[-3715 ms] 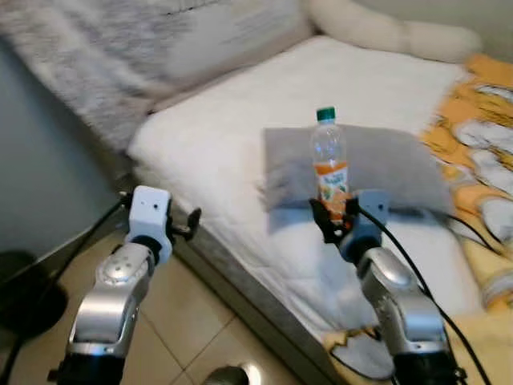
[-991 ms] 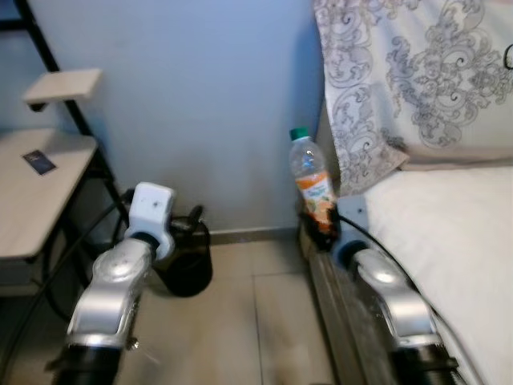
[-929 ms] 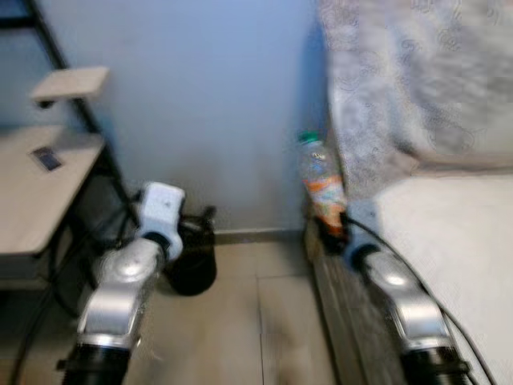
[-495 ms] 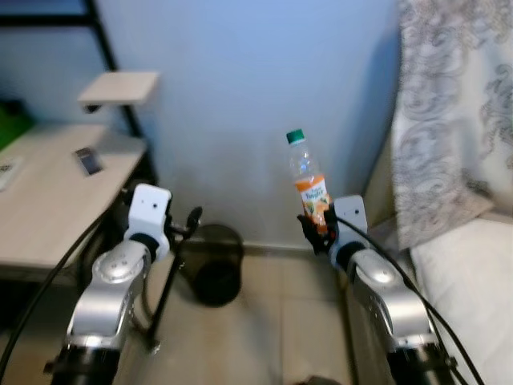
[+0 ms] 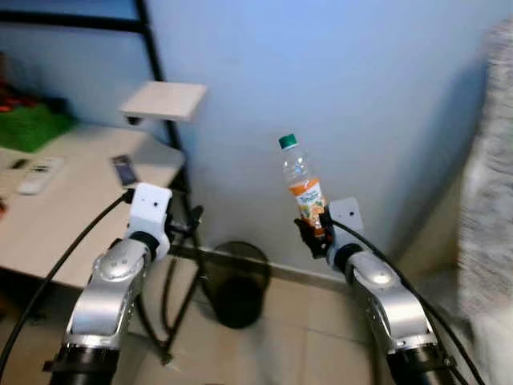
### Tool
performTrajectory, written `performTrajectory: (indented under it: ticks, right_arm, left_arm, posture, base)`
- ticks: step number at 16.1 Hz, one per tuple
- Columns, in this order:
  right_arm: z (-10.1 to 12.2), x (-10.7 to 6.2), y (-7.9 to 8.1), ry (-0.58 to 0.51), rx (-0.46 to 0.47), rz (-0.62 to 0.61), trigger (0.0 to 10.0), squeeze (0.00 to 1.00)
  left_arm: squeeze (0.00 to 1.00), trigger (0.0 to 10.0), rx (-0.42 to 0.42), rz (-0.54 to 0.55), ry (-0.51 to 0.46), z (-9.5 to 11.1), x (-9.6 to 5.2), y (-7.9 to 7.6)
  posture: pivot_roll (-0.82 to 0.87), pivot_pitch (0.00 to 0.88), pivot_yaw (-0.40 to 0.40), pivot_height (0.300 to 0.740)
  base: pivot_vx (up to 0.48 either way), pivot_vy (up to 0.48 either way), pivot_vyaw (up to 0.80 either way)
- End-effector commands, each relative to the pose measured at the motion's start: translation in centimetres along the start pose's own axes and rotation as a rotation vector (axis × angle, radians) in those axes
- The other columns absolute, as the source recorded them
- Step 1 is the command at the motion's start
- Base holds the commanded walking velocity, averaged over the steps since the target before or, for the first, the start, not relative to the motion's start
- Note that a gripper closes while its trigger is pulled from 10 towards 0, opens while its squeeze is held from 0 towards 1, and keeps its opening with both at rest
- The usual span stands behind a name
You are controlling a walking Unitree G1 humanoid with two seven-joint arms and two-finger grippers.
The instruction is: Clean up the room
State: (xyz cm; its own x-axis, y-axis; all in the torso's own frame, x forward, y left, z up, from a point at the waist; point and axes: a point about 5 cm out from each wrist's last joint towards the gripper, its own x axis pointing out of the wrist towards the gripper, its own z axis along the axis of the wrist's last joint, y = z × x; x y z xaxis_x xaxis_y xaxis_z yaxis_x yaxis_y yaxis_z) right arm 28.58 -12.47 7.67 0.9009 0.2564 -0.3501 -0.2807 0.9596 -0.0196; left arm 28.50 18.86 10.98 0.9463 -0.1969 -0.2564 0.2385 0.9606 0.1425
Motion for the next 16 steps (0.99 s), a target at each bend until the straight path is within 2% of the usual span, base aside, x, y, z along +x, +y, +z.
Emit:
performTrajectory:
  ticks: [1, 10, 12, 13, 16]
  right_arm:
    - [-0.2, -0.1, -0.9, 0.01, 0.002, -0.037, 10.0, 0.0]
    - [-0.6, 0.2, -0.8, 0.044, -0.046, 0.004, 10.0, 0.0]
    - [-1.4, 0.2, -0.9, 0.098, -0.116, 0.039, 10.0, 0.0]
    - [-2.1, 0.4, -1.2, 0.148, -0.169, 0.068, 10.0, 0.0]
    - [-2.6, 0.8, -1.4, 0.193, -0.222, 0.108, 10.0, 0.0]
  left_arm:
    - [0.0, 10.0, 0.011, -0.024, -0.012, 0.4, 0.2, -0.5]
    - [0.0, 10.0, 0.032, -0.036, -0.004, 0.5, 0.3, -0.5]
    - [0.0, 10.0, 0.039, -0.043, 0.0, 0.5, 0.3, -0.6]
    - [0.0, 10.0, 0.083, -0.081, 0.015, 0.3, 0.2, -0.8]
    - [0.0, 10.0, 0.133, -0.161, 0.017, 0.4, -0.1, -1.3]
  posture:
    - [-0.03, 0.0, 0.035, 0.74]
    - [-0.02, 0.0, 0.037, 0.74]
    - [-0.02, 0.0, 0.037, 0.74]
    - [-0.02, 0.0, 0.037, 0.74]
    - [-0.02, 0.0, 0.033, 0.74]
  base:
    - [0.42, 0.0, 0.0]
    - [0.414, 0.0, 0.0]
    - [0.412, 0.0, 0.0]
    - [0.36, 0.0, 0.0]
    - [0.255, 0.0, 0.0]
